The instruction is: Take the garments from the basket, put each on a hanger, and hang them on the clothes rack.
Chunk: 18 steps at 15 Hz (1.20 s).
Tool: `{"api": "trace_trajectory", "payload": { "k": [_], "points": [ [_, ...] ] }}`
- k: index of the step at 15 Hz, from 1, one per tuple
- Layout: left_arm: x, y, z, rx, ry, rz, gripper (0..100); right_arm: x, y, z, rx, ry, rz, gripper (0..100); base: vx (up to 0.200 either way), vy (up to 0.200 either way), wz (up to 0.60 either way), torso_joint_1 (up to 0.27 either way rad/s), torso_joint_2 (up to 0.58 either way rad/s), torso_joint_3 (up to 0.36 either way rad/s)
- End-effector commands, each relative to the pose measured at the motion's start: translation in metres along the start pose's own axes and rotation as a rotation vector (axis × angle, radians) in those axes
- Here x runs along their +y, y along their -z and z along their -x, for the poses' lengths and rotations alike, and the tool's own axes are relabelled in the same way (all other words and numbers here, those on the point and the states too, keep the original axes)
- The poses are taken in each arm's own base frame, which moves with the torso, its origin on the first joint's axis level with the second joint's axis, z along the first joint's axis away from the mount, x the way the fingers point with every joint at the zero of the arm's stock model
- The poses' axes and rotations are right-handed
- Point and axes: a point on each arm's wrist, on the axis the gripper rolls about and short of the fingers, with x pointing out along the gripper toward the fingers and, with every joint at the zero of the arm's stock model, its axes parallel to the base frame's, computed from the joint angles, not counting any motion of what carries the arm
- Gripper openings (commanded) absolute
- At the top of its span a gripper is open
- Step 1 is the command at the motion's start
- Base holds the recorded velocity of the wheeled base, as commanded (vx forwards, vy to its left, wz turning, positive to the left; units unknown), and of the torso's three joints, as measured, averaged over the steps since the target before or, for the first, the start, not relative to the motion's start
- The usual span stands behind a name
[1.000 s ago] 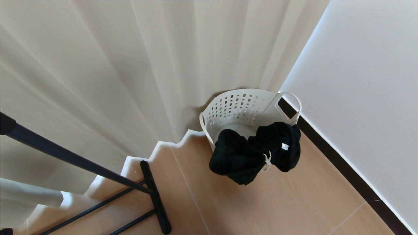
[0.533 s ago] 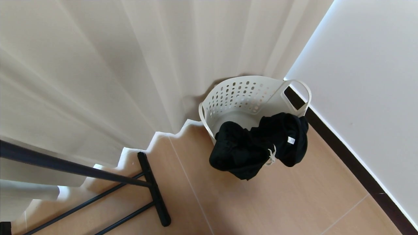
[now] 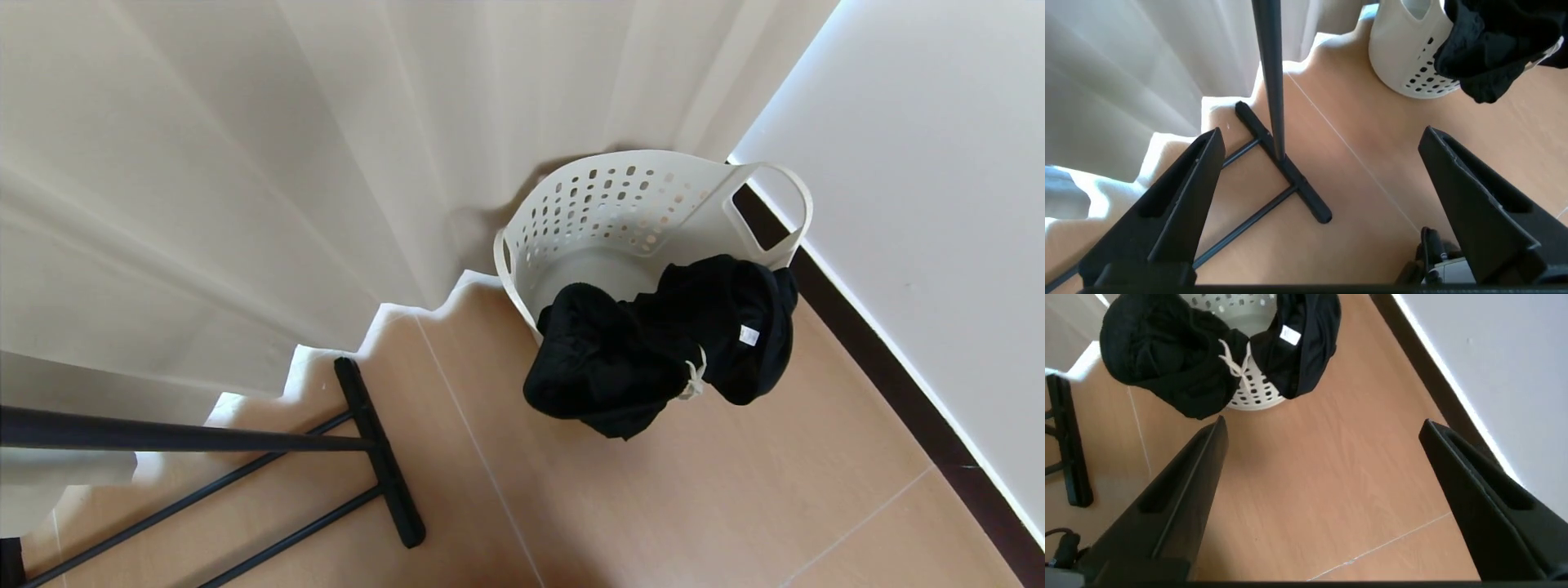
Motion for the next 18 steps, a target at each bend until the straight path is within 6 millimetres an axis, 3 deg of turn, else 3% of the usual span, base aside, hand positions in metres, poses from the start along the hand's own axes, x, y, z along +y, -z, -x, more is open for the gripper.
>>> {"api": "trace_trajectory", "payload": {
  "k": [1,3,5,8,10,11,14,15,18],
  "points": [
    [0.000,0.000,0.000,0.001,0.000,0.002,100,0.000,0.000,-0.002,0.031,-0.026,0.009,100,0.000,0.000,0.00,0.002,0.01,-0.056],
    [0.000,0.000,0.000,0.001,0.000,0.003,100,-0.001,-0.003,-0.019,0.214,-0.103,0.001,100,0.000,0.000,0.00,0.000,0.00,0.000],
    [0.000,0.000,0.000,0.001,-0.004,0.002,100,0.002,-0.035,-0.046,0.315,-0.242,0.004,100,0.000,0.000,0.00,0.000,0.00,0.000],
    [0.000,0.000,0.000,0.001,-0.002,0.003,100,0.025,-0.078,-0.110,0.431,-0.433,0.051,100,0.000,0.000,0.00,0.000,0.00,0.000],
    [0.000,0.000,0.000,0.001,-0.004,0.003,100,0.060,-0.098,-0.170,0.472,-0.545,0.114,100,0.000,0.000,0.00,0.000,0.00,0.000],
    [0.000,0.000,0.000,0.001,-0.002,0.003,100,0.083,-0.105,-0.210,0.467,-0.582,0.179,100,0.000,0.000,0.00,0.000,0.00,0.000],
    [0.000,0.000,0.000,0.001,-0.002,0.003,100,0.125,-0.107,-0.303,0.392,-0.634,0.395,100,0.000,0.000,0.00,0.000,0.00,0.000],
    [0.000,0.000,0.000,0.001,-0.002,0.003,100,0.135,-0.100,-0.323,0.404,-0.635,0.400,100,0.000,0.000,0.00,0.000,0.00,0.000],
    [0.000,0.000,0.000,0.001,-0.002,0.002,100,0.148,-0.072,-0.354,0.463,-0.595,0.408,100,0.000,0.000,0.00,0.000,0.00,0.000]
  ]
}}
